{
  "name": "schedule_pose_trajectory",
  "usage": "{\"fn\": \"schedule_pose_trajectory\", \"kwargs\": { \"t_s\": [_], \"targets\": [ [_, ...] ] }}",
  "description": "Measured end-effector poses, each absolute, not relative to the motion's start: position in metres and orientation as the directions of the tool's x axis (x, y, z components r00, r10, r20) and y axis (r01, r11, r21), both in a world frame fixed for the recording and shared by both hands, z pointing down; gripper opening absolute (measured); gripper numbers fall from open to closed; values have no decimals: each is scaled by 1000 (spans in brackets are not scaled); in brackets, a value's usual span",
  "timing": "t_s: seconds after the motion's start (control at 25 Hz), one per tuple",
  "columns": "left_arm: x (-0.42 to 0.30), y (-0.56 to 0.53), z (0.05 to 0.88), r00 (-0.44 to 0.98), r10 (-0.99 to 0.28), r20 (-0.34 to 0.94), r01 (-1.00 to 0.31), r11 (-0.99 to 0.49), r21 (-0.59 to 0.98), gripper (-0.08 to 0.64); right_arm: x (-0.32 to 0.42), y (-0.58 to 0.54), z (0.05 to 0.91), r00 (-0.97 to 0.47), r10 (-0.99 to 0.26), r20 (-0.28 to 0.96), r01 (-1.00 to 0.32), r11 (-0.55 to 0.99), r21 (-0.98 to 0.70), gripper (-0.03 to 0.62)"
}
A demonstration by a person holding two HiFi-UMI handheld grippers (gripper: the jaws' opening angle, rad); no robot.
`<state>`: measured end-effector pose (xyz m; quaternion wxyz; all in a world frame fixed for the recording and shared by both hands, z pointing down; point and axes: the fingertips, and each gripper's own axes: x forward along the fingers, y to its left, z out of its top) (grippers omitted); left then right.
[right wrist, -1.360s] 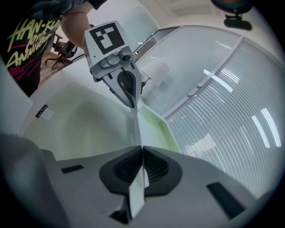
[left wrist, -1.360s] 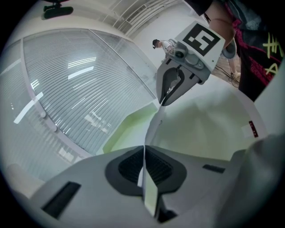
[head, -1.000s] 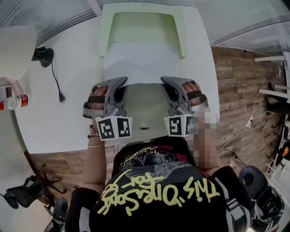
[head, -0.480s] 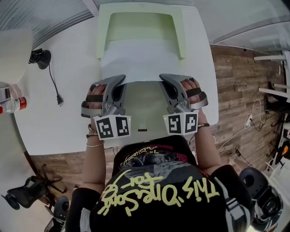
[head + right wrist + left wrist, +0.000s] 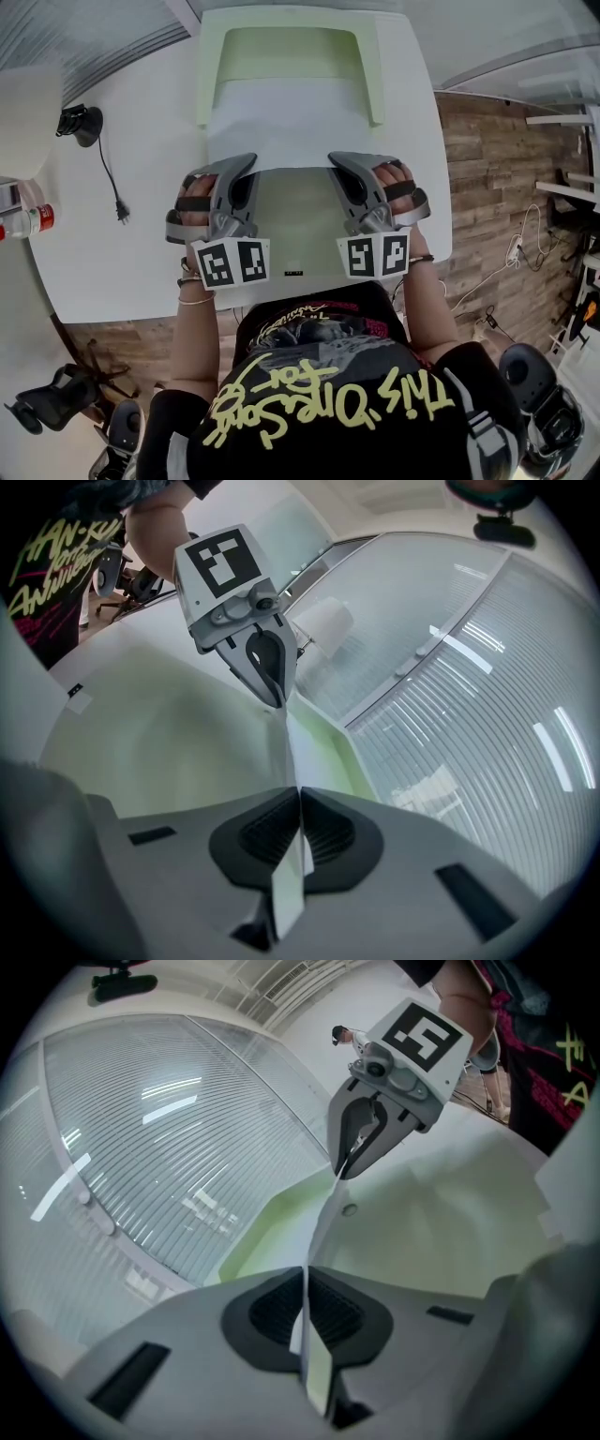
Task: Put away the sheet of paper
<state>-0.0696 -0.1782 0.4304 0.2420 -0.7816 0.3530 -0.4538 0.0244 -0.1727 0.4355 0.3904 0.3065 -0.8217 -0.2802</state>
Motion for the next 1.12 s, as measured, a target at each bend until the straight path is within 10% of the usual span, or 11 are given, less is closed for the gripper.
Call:
{"fn": "schedule_pose_trajectory", "kwargs": {
  "t_s": [1.12],
  "targets": [
    [-69,-199,430,330,-780,532,-326,-623,-711,8,25,-193,436,-505,-723,472,-282,654,701,8]
  ]
}}
